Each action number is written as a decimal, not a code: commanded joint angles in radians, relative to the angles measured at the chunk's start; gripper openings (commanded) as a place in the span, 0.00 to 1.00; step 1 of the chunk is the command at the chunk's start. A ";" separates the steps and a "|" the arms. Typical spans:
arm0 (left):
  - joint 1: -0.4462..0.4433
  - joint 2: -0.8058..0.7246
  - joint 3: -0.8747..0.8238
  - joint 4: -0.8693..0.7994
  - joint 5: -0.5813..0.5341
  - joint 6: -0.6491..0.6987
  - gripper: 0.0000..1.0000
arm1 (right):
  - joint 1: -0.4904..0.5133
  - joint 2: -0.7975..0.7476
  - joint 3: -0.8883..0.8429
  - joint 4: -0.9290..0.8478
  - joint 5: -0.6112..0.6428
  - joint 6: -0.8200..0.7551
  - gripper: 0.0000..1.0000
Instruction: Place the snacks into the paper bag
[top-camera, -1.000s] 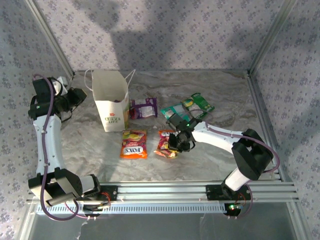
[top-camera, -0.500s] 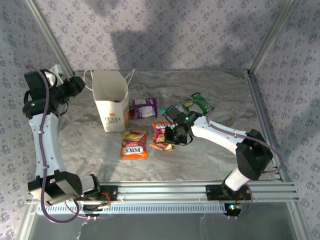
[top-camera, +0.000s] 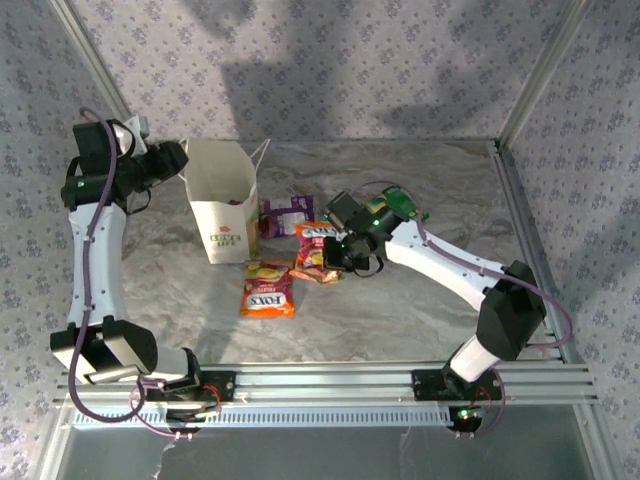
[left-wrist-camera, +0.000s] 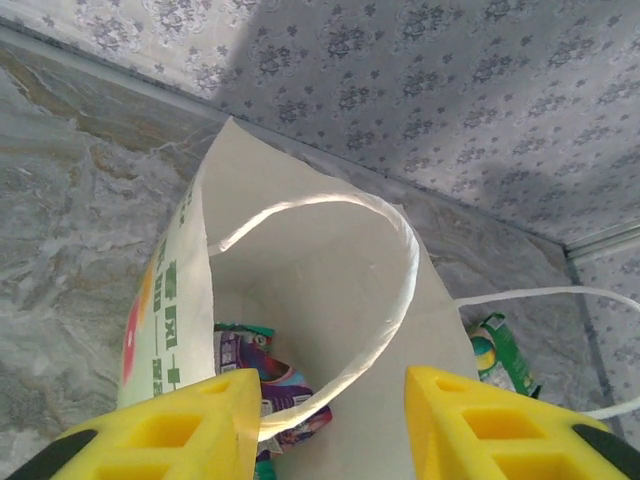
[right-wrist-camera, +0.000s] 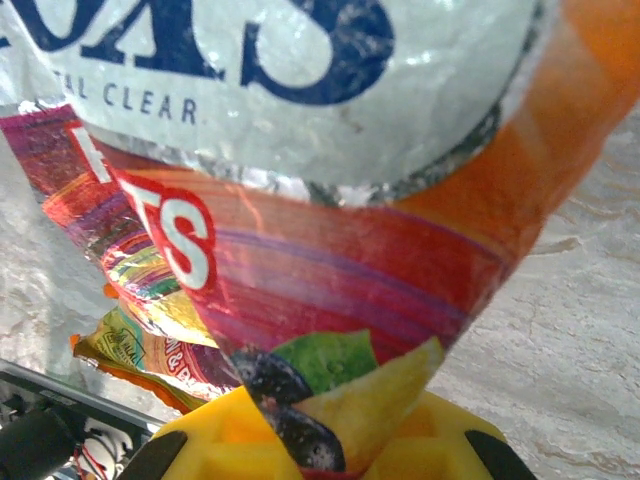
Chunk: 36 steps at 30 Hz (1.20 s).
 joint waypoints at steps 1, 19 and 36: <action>-0.003 0.022 0.052 -0.042 -0.087 0.016 0.38 | -0.003 -0.031 0.074 -0.039 0.030 -0.046 0.00; 0.011 0.023 0.033 -0.067 -0.210 -0.029 0.10 | 0.004 -0.062 0.242 -0.071 0.095 -0.148 0.00; 0.076 -0.050 -0.077 -0.057 -0.216 -0.040 0.04 | 0.024 -0.062 0.543 -0.138 0.246 -0.310 0.00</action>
